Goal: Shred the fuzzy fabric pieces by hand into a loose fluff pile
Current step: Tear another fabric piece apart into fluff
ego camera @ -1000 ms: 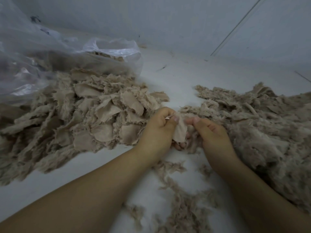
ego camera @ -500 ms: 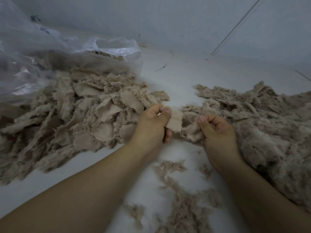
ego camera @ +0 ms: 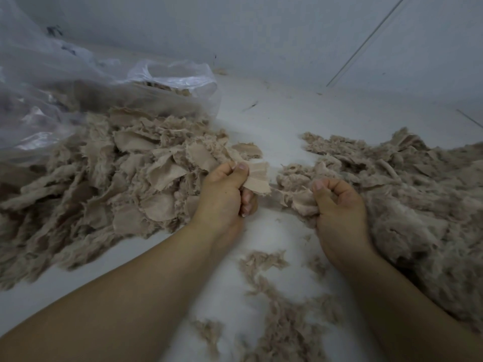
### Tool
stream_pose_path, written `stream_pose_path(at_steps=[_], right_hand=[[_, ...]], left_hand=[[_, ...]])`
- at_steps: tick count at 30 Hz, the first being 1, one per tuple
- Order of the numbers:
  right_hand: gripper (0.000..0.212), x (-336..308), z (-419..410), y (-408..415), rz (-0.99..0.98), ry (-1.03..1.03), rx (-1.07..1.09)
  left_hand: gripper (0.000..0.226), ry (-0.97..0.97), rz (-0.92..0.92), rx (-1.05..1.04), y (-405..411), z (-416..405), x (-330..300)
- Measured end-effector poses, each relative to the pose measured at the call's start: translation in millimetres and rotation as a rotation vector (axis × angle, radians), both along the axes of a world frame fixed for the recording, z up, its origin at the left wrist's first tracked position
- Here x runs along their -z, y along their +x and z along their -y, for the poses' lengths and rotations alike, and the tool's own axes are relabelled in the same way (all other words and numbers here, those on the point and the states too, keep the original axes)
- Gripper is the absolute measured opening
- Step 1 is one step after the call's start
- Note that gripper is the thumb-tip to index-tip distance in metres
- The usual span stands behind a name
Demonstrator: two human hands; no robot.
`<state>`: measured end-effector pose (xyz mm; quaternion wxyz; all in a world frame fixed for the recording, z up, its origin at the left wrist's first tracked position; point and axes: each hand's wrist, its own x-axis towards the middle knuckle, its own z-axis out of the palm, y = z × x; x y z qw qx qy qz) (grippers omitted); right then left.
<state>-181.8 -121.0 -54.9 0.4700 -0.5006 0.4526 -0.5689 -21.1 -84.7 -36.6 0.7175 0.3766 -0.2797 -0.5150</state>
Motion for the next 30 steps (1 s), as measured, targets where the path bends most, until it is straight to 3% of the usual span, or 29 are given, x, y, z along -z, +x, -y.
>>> stream_pose_path(at_steps=[3,9,13,17,21,28,30], right_hand=[[0.012,0,-1,0,-0.006,0.014,0.001],[0.011,1,-1,-3,-0.111,-0.014,0.029],[0.031,0,-6,1,-0.211,-0.037,-0.028],[0.014,-7,-10,3,-0.081,-0.051,-0.14],[0.027,-7,-13,3,-0.145,-0.11,-0.224],[0.02,-2,-6,1,-0.145,-0.088,-0.122],[0.02,-3,-7,2,-0.156,-0.117,-0.129]], left_hand=[[0.004,0.026,-0.037,-0.018,1,0,-2],[0.016,0.003,-0.038,0.024,6,1,-1],[0.023,-0.008,0.068,0.098,-2,1,4],[0.018,-0.021,0.219,0.132,-5,0,8],[0.017,-0.012,0.32,0.193,-7,-2,9],[0.028,0.071,0.247,0.052,-4,1,9],[0.027,0.088,0.245,0.096,-5,1,7]])
